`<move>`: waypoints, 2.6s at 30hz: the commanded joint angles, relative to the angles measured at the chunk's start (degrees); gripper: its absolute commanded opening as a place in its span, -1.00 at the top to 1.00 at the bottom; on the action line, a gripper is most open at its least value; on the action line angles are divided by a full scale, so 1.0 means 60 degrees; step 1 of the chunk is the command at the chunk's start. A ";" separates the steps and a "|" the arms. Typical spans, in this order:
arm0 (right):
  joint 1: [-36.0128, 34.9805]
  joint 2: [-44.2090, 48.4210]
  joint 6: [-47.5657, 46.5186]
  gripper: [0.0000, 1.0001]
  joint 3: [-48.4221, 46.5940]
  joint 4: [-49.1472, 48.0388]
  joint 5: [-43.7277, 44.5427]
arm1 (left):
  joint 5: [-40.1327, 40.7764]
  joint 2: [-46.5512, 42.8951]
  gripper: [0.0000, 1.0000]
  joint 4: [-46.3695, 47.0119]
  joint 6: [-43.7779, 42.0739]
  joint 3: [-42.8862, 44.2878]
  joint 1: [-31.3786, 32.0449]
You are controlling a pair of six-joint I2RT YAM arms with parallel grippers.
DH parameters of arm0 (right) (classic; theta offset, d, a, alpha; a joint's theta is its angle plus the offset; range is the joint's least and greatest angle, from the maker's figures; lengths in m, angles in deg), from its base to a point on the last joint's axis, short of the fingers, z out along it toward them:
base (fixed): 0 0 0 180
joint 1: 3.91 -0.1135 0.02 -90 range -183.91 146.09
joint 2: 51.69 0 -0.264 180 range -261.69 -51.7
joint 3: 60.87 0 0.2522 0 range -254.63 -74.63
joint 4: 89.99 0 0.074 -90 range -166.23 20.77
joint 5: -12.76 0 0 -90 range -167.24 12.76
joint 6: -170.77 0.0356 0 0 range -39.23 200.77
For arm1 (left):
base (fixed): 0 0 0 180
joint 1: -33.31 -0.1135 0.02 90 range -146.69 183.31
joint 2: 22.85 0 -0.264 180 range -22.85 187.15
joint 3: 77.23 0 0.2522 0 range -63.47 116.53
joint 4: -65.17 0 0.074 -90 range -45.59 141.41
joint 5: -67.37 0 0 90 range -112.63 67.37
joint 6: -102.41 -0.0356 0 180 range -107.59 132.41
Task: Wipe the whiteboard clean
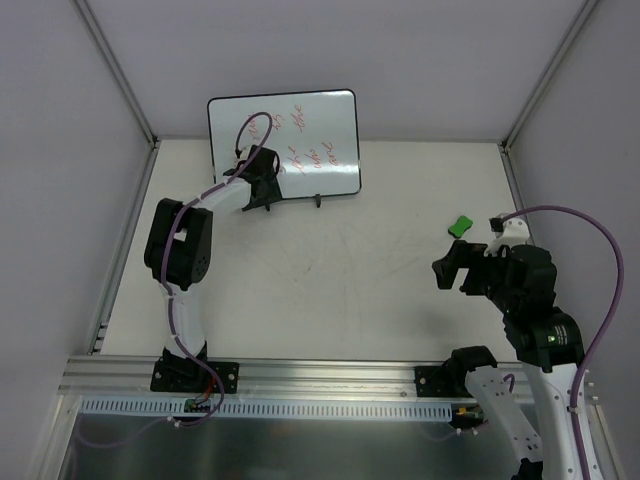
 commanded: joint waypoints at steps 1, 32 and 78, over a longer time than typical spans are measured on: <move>-0.0080 -0.0029 0.0168 -0.98 -0.0151 -0.0466 0.0144 | -0.0185 0.0082 -0.22 0.0256 0.0028 0.0358 0.0026; -0.0080 -0.0072 -0.0008 -0.98 0.0361 -0.0686 -0.0031 | -0.0156 -0.0020 1.00 0.0270 -0.0163 -0.0548 0.0113; -0.0446 0.0880 -0.0141 -0.98 0.1709 -0.0891 -0.1028 | 0.1602 -0.2832 -0.56 -0.4065 0.6007 -0.2544 0.5020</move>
